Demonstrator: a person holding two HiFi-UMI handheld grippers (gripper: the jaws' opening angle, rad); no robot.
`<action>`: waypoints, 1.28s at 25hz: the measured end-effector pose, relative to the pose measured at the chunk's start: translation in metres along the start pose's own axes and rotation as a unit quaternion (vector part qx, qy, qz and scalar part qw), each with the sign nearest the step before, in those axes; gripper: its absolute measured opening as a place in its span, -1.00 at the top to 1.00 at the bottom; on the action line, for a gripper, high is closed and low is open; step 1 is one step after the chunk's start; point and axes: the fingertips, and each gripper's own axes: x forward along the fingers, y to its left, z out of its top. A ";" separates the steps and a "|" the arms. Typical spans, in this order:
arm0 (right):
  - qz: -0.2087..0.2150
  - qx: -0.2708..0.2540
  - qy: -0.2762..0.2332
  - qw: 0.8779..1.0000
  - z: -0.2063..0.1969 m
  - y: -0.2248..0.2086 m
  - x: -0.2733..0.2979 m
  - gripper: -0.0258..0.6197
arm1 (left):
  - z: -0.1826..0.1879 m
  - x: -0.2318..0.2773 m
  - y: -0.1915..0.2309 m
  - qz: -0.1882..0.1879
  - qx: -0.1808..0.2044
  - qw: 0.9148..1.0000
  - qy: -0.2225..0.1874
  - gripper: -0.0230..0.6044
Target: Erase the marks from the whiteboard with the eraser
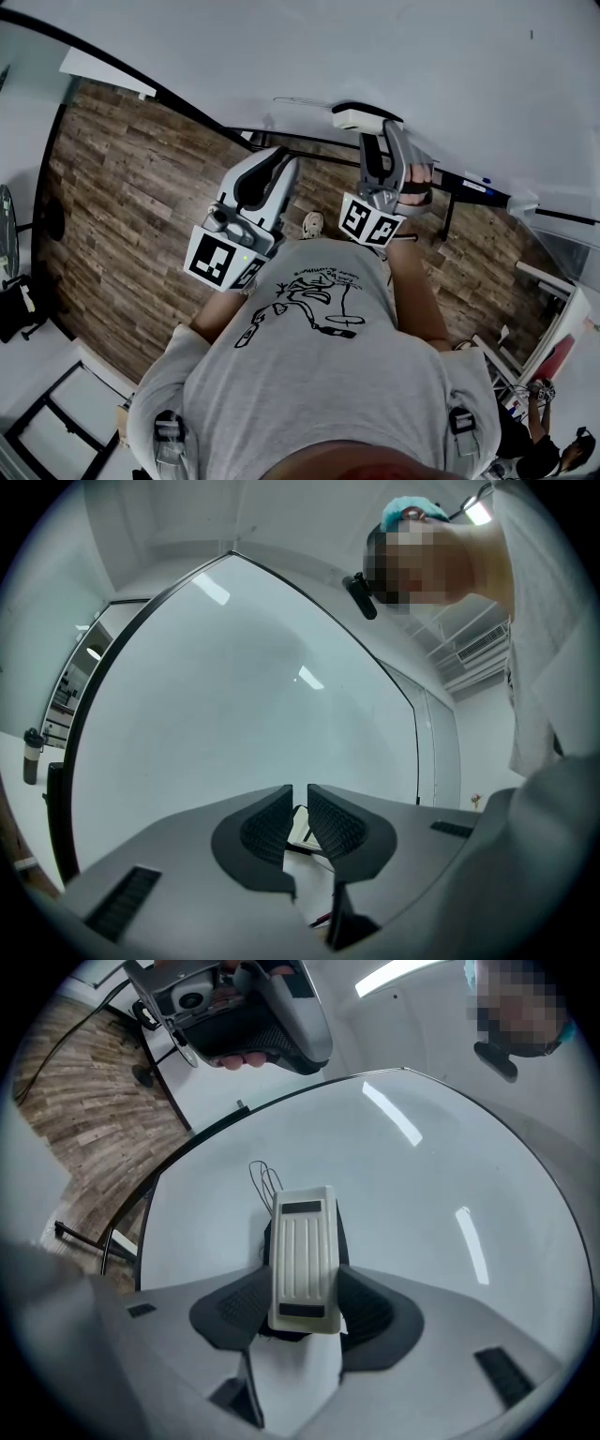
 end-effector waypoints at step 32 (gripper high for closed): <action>0.118 0.017 -0.003 0.993 0.028 0.045 -0.018 0.21 | 0.005 -0.020 -0.002 0.014 0.001 1.000 -0.004 0.73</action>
